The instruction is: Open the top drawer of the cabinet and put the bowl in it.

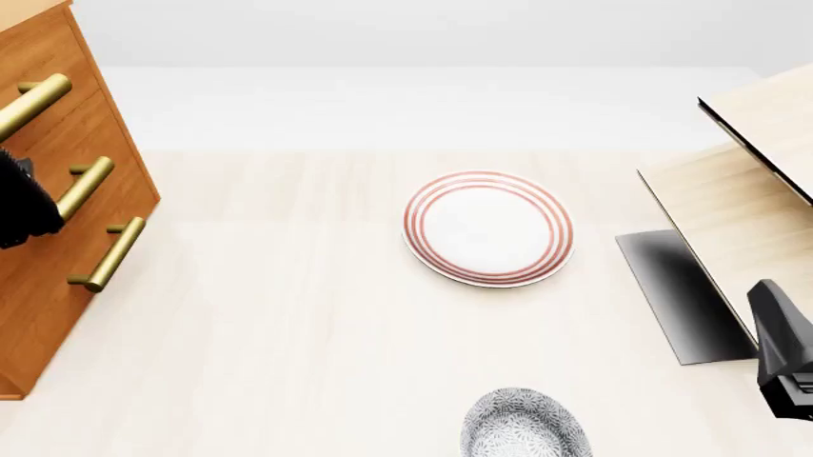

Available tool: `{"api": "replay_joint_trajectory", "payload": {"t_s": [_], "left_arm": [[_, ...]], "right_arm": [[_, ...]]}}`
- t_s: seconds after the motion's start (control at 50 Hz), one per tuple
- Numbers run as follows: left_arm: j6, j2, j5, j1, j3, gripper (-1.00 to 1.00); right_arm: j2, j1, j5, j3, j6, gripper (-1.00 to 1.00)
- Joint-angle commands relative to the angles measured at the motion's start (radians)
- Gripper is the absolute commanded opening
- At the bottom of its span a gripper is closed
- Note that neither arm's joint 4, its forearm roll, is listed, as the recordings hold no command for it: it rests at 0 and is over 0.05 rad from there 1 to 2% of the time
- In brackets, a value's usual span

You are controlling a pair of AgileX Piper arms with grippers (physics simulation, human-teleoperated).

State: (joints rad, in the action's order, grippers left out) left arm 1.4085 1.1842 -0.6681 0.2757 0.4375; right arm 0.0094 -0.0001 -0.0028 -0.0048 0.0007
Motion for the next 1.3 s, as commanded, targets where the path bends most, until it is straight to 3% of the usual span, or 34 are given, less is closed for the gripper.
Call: {"api": "replay_joint_trajectory", "payload": {"t_s": [0.02,0.06,0.08,0.3,0.78,1.06,1.3], "left_arm": [[0.008,0.019,-0.013,0.006,0.004,1.0],[0.011,0.018,-0.014,0.004,0.004,1.0],[0.013,0.016,-0.015,0.005,0.004,-1.0],[0.054,-0.018,-0.018,-0.012,-0.014,-1.0],[0.075,-0.114,0.054,-0.072,-0.023,-1.0],[0.105,-0.019,-0.006,-0.137,-0.004,-1.0],[0.12,-0.025,0.006,-0.194,0.01,-1.0]], "right_arm": [[-0.002,0.0,0.0,0.001,0.0,1.0],[-0.001,0.0,0.0,0.001,0.0,1.0],[-0.001,0.0,0.0,0.001,0.0,1.0],[-0.001,0.0,0.0,0.001,0.0,1.0],[-0.001,0.0,0.0,0.001,0.0,1.0],[-0.001,0.0,0.0,0.001,0.0,1.0],[-0.001,0.0,0.0,0.001,0.0,1.0]]}}
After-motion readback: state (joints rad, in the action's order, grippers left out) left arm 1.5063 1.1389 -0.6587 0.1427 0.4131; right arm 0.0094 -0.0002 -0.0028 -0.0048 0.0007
